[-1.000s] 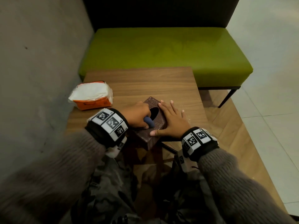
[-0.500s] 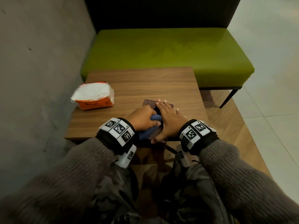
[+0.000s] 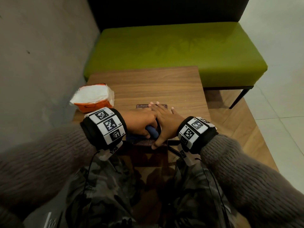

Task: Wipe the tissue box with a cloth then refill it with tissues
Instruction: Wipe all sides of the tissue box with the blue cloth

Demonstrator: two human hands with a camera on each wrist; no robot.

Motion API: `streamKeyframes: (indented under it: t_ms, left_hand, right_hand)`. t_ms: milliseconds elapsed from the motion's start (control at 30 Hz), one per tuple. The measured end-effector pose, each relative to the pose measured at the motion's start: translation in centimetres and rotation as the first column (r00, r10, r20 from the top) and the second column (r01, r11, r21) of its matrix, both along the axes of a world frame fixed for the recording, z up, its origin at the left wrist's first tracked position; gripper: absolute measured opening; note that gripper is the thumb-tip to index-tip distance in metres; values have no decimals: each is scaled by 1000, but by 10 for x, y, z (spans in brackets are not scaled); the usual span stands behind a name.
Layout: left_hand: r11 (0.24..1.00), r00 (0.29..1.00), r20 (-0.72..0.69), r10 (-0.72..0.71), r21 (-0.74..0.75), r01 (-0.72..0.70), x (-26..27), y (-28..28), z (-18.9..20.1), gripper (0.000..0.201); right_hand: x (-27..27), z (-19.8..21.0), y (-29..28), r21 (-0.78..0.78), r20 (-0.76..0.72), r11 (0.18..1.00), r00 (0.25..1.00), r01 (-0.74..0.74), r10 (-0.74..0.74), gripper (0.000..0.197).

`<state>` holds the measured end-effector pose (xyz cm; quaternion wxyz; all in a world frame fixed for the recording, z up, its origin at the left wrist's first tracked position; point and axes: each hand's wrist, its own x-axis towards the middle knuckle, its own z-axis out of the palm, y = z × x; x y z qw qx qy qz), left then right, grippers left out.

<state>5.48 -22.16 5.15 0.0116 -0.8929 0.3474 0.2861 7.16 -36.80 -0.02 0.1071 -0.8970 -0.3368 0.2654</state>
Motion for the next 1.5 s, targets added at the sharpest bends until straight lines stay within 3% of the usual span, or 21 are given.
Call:
streamKeyframes:
  t_ms: [167,400,533,667,767,900,1000,1233,1433,1500]
  left_hand:
    - [967,981,22,-193,174,186,11,-11,8,35]
    - [829,892,48,-450,394,397,35,-19,17,35]
    - [839,883,52,-466,344,422,42,-15,10,36]
    - [967,965,87,-249,73,243,32,-3,-4,34]
    - [982,980,84,-180,-49,184,23,6,-4,31]
    - [917,921,142,-362,231,324,30,6,5,38]
    - [854,853,211,-478,338,395,36,7,8,36]
    - [868,840,258,-477,286,406,42,23,-3,37]
    - [788,756,236,-611,269,553,51,29,9,31]
    - [780,765,195,-614,297,550,58,30,6,30]
  right_hand:
    - [8,2,-3,20,-48,998,997,-52,53,144]
    - [27,6,-15,83,-82,989,988,-122,129,124]
    - [34,4,-18,115,-107,985,984,-132,144,121]
    - [38,1,-17,94,-103,985,983,-142,152,128]
    - [39,1,-14,75,-111,987,983,-141,149,133]
    - [35,8,-9,4,-126,993,985,-116,116,131]
    - [33,16,-7,-5,-116,995,989,-96,94,127]
    - [38,29,2,-155,-57,974,985,-167,160,128]
    - [50,41,6,-330,-86,899,958,-287,274,129]
    - [59,54,11,-394,-127,857,943,-332,307,127]
